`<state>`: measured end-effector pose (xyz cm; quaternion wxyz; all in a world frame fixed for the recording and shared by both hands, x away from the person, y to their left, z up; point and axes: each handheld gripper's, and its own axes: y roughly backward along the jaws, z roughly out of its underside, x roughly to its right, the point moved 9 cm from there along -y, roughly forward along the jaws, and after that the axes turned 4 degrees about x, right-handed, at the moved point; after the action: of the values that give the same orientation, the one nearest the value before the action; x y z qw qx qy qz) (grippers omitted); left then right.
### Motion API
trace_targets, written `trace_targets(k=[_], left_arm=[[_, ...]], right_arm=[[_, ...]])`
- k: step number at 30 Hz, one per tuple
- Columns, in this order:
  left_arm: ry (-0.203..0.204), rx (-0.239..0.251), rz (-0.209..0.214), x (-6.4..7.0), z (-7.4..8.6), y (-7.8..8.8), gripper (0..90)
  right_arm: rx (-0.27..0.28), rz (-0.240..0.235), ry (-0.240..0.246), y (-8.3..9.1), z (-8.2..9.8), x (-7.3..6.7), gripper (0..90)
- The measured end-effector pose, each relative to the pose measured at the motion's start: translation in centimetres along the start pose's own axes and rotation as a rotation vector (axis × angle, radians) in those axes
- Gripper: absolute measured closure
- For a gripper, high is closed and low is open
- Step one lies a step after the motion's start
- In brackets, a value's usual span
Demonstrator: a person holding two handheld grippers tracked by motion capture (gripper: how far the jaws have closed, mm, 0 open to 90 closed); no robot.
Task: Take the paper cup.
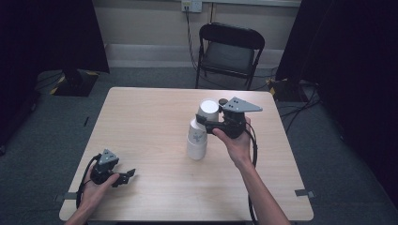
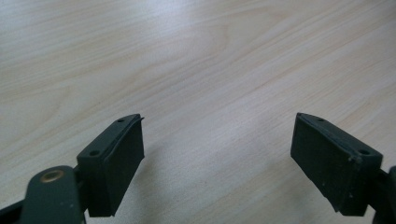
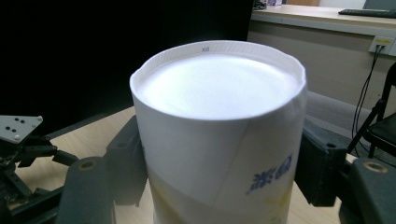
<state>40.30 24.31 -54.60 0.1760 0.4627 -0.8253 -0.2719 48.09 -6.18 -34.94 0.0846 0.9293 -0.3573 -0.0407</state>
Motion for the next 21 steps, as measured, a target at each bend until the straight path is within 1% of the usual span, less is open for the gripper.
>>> trace_targets(k=[4, 7, 9, 10, 11, 13, 15, 17, 19, 21], left_arm=[[-0.004, 0.057, -0.003, 0.2, -0.9, 0.6, 18.5], [-0.022, 0.062, 0.012, 0.7, -1.1, 0.7, 20.8], [-0.046, 0.061, 0.016, 1.0, -1.2, 0.8, 21.1], [-0.051, 0.062, 0.021, 1.3, -1.3, 0.8, 21.1], [-0.053, 0.065, 0.026, 1.5, -1.3, 0.8, 21.2], [-0.064, 0.078, 0.032, 1.7, -1.6, 1.0, 21.3], [-0.066, 0.096, 0.045, 2.0, -1.9, 1.2, 22.1], [-0.052, 0.123, 0.061, 2.4, -2.2, 1.4, 22.9], [-0.048, 0.139, 0.082, 2.8, -2.6, 1.8, 23.9], [-0.062, 0.163, 0.09, 3.3, -2.9, 2.3, 24.2]], right_arm=[[-0.002, 0.008, 0.001, 1.1, 0.1, 0.1, 30.7], [-0.012, 0.012, -0.003, 1.9, 0.5, 0.1, 30.7], [-0.011, 0.009, -0.002, 2.5, 0.6, 0.0, 30.7], [-0.01, 0.009, 0.003, 2.7, 0.7, -0.1, 30.7], [-0.009, 0.007, -0.002, 3.0, 0.9, -0.2, 30.7], [-0.01, -0.006, -0.017, 3.4, 1.2, -0.4, 30.7], [-0.019, -0.016, -0.025, 3.6, 1.7, -0.7, 30.8], [-0.028, -0.033, -0.036, 3.7, 2.4, -1.1, 30.8], [-0.036, -0.05, -0.046, 3.8, 3.1, -1.6, 30.8], [-0.038, -0.076, -0.063, 3.7, 3.9, -2.1, 30.8]])
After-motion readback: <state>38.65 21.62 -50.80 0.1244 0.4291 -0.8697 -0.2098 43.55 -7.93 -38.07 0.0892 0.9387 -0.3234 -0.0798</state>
